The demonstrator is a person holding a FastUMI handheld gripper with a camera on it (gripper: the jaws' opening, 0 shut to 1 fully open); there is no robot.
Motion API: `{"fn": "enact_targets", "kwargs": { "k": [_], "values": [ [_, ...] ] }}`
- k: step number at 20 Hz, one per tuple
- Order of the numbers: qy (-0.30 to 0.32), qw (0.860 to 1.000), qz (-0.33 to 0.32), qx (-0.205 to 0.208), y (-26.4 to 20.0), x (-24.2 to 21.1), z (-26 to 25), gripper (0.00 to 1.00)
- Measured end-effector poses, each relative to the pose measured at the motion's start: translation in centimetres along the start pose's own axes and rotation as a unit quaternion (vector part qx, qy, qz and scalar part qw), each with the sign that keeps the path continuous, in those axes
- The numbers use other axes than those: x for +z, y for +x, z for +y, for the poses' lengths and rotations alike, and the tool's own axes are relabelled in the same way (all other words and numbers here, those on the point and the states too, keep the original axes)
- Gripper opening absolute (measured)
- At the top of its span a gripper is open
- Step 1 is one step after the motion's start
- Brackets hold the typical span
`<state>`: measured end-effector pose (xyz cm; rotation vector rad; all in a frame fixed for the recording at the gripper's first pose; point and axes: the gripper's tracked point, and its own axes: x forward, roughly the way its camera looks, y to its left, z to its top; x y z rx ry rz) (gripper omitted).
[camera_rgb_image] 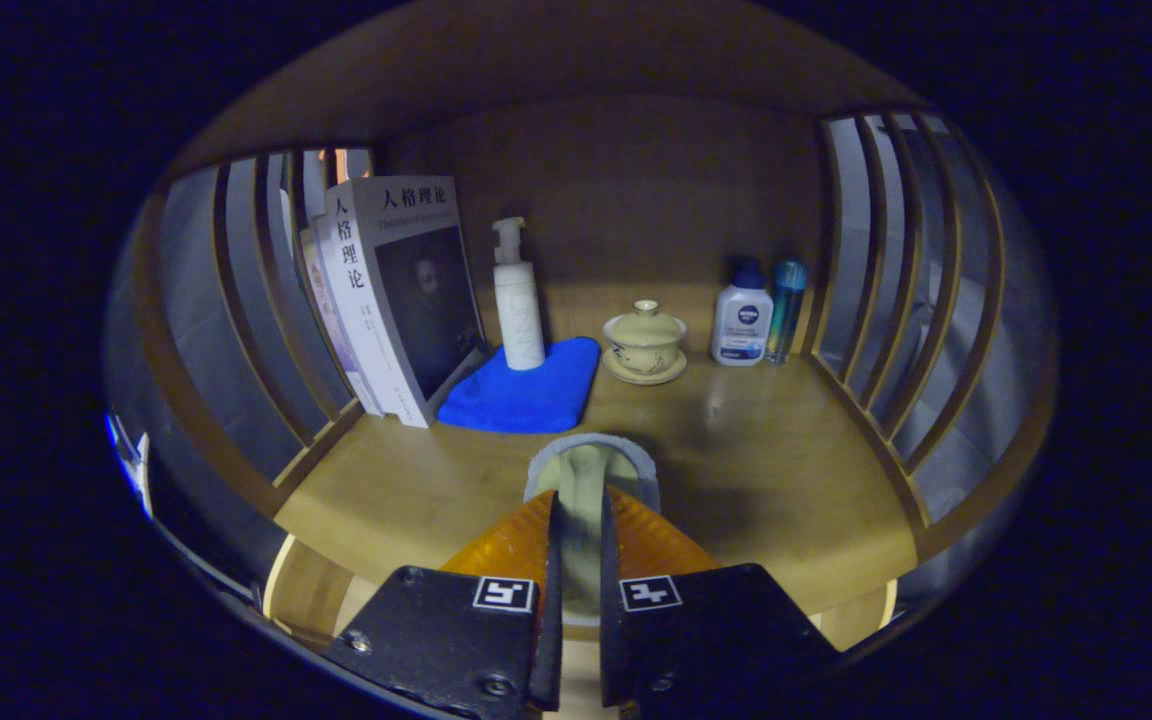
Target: Pull open the drawer, take out the items inside it, and place them on the countertop above the cabinet.
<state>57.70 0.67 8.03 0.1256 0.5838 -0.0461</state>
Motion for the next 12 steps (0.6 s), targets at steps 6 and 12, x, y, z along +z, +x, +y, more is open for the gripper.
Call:
{"fn": "enact_targets", "kwargs": {
  "k": [6,12],
  "values": [
    [0.016,1.0,0.0,0.004,1.4,-0.2,-0.1,0.18],
    [0.029,0.999,-0.006,0.013,2.2,-0.7,-0.5,0.31]
  ]
}}
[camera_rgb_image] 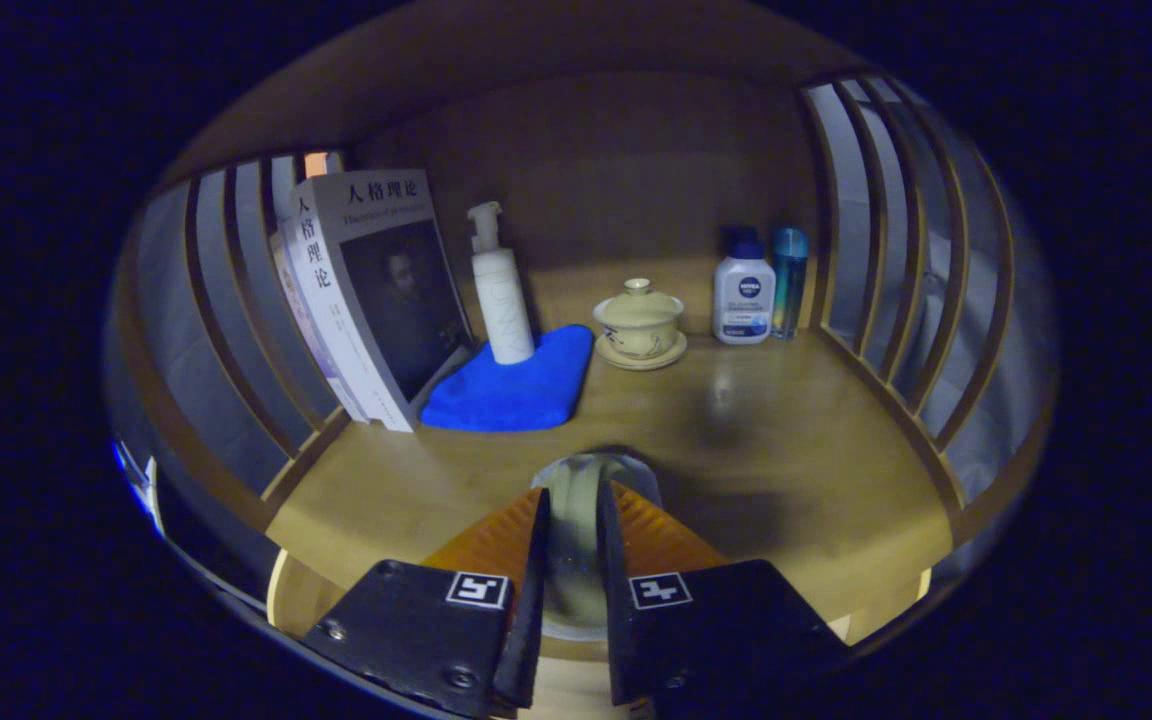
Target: Pull open the drawer, take out the items inside it, and place them on the countertop above the cabinet.
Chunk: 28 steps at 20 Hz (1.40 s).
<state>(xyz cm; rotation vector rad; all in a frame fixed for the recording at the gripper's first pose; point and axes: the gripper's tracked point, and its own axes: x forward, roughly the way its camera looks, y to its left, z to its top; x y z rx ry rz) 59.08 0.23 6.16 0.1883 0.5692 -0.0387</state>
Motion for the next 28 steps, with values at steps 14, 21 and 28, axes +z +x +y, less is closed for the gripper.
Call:
{"fn": "enact_targets", "kwargs": {
  "k": [14,21,28],
  "values": [
    [-0.131,0.987,-0.073,-0.059,-3.4,1.5,0.7,0.8],
    [-0.162,0.971,-0.17,-0.036,-11.9,-1.7,2.1,0.93],
    [-0.11,0.965,-0.237,-0.02,-19.2,-10.1,2.7,1.0]
  ]
}}
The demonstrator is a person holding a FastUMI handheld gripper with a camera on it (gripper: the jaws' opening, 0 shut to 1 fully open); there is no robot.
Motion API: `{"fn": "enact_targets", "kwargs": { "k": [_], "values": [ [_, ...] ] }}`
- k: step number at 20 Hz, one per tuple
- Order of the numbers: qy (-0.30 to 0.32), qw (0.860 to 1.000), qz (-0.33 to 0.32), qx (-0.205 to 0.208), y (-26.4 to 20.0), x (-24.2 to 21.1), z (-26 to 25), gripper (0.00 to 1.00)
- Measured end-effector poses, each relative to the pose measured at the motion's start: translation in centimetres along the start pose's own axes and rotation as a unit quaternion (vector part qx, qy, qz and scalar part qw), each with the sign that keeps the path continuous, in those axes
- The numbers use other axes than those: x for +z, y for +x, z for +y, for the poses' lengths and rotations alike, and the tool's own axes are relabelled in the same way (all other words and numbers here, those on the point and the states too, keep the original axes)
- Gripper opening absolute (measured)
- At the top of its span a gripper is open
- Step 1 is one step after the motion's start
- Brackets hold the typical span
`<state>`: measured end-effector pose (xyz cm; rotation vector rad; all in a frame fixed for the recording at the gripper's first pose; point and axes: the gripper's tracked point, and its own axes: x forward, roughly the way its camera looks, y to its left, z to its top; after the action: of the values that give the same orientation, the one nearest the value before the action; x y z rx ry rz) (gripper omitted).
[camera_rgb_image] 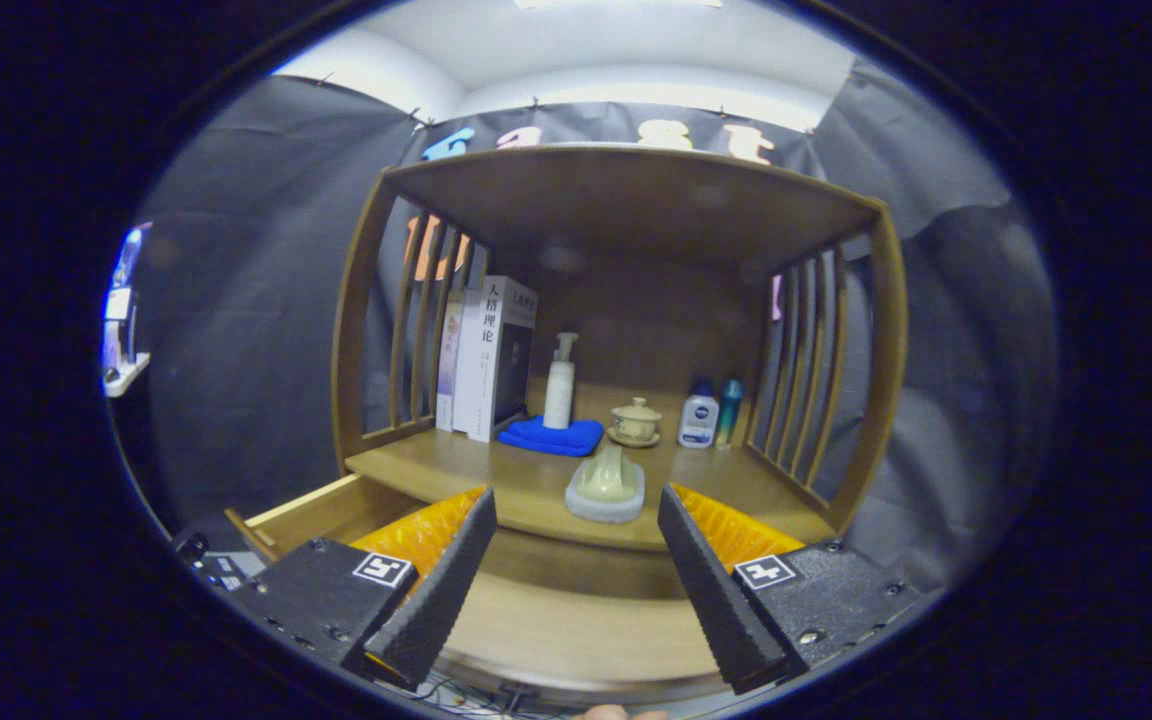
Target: Pull open the drawer, take out the items inside it, and place them on the countertop above the cabinet.
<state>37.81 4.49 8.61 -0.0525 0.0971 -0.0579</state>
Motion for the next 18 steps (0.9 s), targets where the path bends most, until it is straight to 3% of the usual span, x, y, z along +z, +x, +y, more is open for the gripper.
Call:
{"fn": "enact_targets", "kwargs": {
  "k": [10,13,18],
  "values": [
    [0.089,0.995,0.022,-0.05,-7.5,-10.7,0.2,1.0],
    [0.075,0.995,0.05,-0.045,-7.3,-13.2,1.2,1.0],
    [0.028,0.996,0.051,-0.064,-5.3,-13.8,1.3,1.0]
  ]
}}
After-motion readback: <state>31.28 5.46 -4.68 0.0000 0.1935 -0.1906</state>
